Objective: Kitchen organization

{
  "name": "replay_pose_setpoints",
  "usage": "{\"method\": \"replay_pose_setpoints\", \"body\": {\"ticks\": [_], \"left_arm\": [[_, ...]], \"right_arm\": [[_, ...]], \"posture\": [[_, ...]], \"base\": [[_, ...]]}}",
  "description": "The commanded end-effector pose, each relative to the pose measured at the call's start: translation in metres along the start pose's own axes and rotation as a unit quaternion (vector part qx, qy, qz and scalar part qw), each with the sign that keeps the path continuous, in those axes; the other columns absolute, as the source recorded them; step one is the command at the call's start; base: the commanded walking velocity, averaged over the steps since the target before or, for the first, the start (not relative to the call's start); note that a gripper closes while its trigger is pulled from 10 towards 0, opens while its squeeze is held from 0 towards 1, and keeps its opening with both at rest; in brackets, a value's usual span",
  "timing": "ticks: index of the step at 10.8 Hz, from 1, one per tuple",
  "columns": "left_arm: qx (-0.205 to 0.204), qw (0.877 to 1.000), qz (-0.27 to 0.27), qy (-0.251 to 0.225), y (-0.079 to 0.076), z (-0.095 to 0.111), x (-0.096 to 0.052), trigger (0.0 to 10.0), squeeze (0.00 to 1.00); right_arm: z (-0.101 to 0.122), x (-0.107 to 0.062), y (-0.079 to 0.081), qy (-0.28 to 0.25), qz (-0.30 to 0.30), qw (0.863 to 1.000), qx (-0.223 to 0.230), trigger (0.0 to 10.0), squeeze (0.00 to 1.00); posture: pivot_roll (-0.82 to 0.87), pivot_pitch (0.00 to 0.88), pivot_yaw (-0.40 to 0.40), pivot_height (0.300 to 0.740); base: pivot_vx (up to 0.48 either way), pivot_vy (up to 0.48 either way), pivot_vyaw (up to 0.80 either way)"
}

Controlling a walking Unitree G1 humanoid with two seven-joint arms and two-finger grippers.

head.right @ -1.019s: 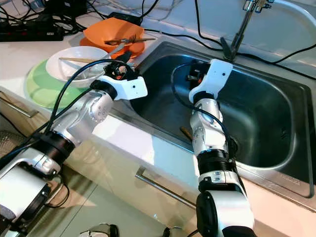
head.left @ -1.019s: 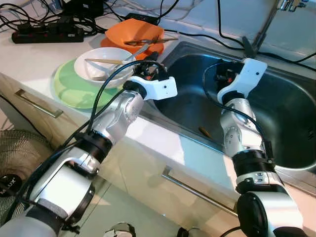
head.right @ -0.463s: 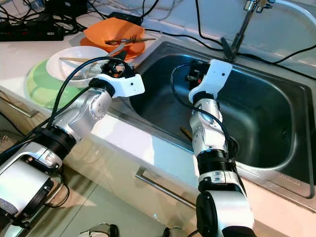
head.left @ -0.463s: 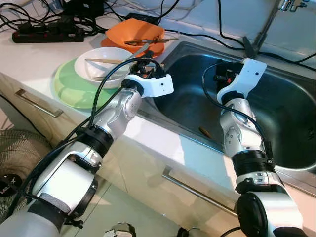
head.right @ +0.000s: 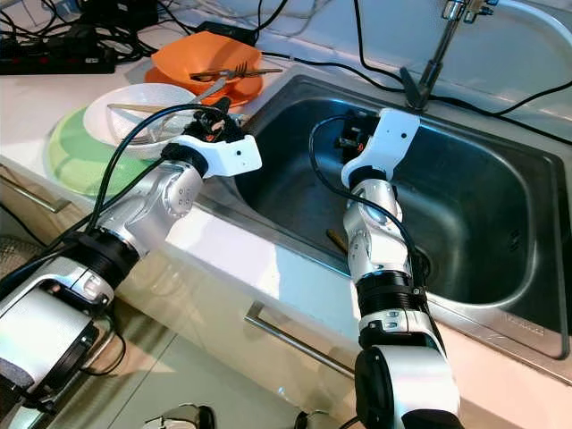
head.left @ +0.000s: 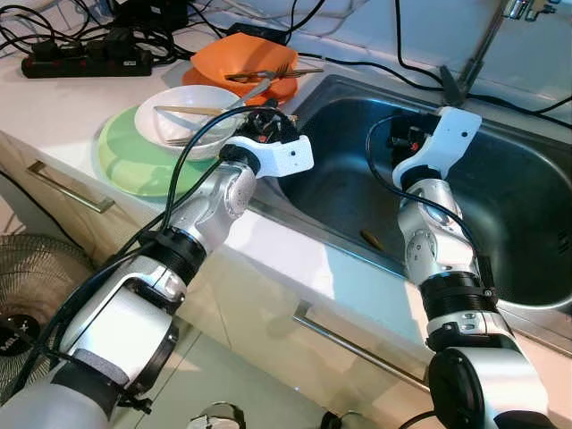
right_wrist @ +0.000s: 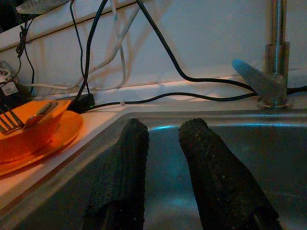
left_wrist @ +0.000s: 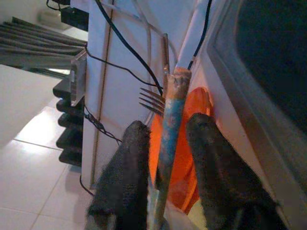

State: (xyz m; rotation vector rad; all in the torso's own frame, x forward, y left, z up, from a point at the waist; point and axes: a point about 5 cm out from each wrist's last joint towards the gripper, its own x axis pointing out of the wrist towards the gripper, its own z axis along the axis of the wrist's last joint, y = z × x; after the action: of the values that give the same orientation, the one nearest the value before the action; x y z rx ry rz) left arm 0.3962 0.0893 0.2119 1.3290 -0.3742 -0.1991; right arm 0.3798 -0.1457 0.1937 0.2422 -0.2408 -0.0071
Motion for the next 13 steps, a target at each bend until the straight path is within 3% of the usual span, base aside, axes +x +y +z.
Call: {"method": "replay_pose_setpoints", "body": {"ticks": [1,10,11,13], "left_arm": [[-0.001,1.0,0.016,-0.005,0.009,0.003,0.004,0.0,0.0],[0.027,0.999,0.035,-0.014,0.026,0.006,0.007,0.0,0.0],[0.035,0.998,0.055,-0.023,0.037,0.009,0.008,0.0,0.0],[0.052,0.988,0.132,-0.06,0.076,0.024,0.007,0.0,0.0]], "right_arm": [[0.0,-0.002,-0.002,0.0,-0.005,1.0,0.005,10.0,0.0],[-0.004,-0.002,-0.001,0.006,-0.009,1.0,0.014,10.0,0.0],[-0.005,-0.003,-0.001,0.007,-0.01,1.0,0.014,10.0,0.0],[-0.006,-0.003,0.0,0.009,-0.009,1.0,0.015,10.0,0.0]], "posture": [[0.04,0.076,-0.037,0.74],[0.06,0.072,-0.036,0.74],[0.06,0.07,-0.036,0.74],[0.06,0.069,-0.038,0.74]], "base": [[0.0,0.0,0.0],[0.0,0.0,0.0],[0.0,0.0,0.0],[0.0,0.0,0.0]]}}
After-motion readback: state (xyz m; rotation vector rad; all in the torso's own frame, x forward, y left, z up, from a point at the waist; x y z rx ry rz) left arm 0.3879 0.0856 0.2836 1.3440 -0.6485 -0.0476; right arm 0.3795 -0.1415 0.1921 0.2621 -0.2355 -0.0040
